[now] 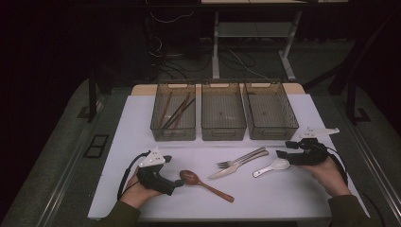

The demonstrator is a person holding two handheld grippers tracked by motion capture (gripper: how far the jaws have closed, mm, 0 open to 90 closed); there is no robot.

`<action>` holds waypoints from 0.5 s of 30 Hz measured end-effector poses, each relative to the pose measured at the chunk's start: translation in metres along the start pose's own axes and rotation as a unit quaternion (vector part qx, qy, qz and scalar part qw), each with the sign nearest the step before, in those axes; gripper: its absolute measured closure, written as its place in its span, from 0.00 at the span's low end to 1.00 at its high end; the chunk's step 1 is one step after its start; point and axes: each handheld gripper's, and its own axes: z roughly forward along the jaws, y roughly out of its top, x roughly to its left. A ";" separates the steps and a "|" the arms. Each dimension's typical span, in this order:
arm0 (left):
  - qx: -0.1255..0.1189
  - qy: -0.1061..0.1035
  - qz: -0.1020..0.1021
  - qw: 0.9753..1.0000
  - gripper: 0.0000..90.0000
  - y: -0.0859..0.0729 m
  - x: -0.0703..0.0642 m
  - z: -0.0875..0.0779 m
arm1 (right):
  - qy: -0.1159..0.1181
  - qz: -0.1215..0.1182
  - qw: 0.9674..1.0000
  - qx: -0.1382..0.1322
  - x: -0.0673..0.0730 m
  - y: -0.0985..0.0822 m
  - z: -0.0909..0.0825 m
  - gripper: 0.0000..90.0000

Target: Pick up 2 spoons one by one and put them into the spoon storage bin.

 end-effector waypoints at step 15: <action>0.001 -0.002 0.000 1.000 0.00 0.000 0.000 0.000 | -0.003 -0.015 0.999 0.039 -0.002 -0.012 0.005 0.46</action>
